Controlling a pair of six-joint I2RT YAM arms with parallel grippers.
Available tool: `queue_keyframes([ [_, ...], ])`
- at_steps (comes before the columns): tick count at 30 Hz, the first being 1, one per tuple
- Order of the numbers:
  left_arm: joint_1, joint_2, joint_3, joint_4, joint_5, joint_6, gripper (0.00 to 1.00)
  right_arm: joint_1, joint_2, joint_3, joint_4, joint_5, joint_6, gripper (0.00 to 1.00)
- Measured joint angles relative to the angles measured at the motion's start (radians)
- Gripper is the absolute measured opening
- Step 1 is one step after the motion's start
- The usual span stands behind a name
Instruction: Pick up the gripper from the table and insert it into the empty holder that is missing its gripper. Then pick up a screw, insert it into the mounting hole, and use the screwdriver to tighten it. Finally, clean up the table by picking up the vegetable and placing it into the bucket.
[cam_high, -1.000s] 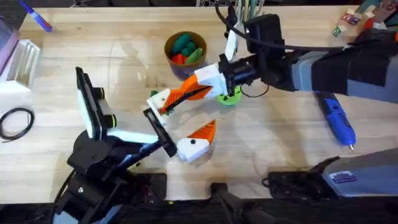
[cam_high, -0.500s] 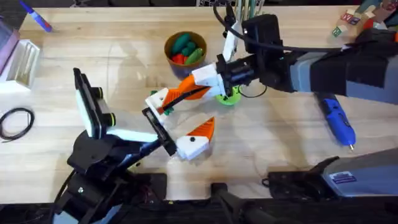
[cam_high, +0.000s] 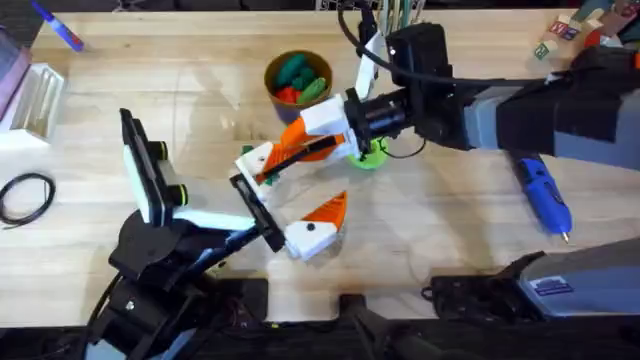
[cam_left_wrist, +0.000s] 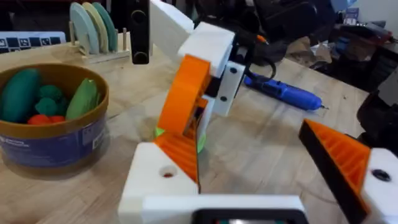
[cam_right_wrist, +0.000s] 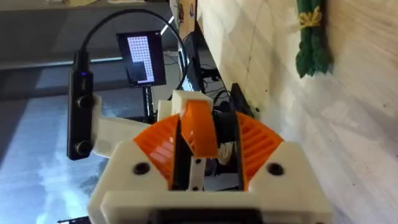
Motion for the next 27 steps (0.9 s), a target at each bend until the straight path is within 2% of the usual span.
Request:
queue_keyframes([
  [10,0.000,0.000,0.000,0.000,0.006,0.004,0.986,0.006,0.000,0.000,0.011,0.011,-0.036,0.868],
  [14,0.000,0.000,0.000,0.000,0.006,0.004,0.987,-0.011,0.000,0.000,0.007,0.053,-0.099,0.888],
  [19,0.000,0.000,0.000,0.000,0.006,0.004,0.987,-0.072,-0.036,0.000,-0.036,0.124,-0.200,0.891],
  [23,0.000,0.000,0.000,0.000,0.006,0.004,0.987,-0.139,-0.145,0.004,-0.232,0.222,-0.313,0.894],
  [27,0.000,0.000,0.000,0.000,0.006,0.004,0.988,-0.180,-0.233,0.035,-0.506,0.391,-0.462,0.894],
])
